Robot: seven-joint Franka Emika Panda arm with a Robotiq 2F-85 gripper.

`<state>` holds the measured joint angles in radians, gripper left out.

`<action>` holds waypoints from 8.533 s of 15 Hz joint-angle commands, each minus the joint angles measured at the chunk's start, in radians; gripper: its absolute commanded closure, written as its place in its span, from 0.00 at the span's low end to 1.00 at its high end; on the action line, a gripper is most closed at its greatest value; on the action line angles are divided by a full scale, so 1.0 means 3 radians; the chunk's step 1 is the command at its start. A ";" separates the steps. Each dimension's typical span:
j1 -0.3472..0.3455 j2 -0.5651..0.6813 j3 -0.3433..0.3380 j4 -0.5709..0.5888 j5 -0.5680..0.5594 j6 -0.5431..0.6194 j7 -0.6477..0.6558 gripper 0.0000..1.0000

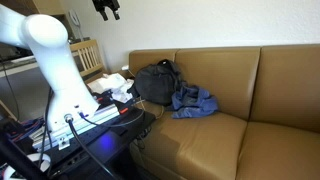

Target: Move the pillow cases to the right

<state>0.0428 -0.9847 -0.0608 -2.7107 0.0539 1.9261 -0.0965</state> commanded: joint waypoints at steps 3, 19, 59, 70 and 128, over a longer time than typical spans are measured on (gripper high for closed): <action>-0.0016 0.0004 0.0011 0.0009 0.0011 -0.0010 -0.0011 0.00; 0.0956 0.2196 0.1256 0.0217 0.0343 0.1340 0.0587 0.00; 0.2967 0.7390 -0.0022 0.4485 -0.1223 0.2707 0.0635 0.40; 0.2808 0.7094 -0.0147 0.4064 -0.0963 0.3403 0.1112 0.96; 0.0822 0.5780 -0.1372 0.1979 0.2216 0.3513 0.3118 0.96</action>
<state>0.4815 0.6742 -0.6092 -2.2423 0.7158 3.0514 0.7819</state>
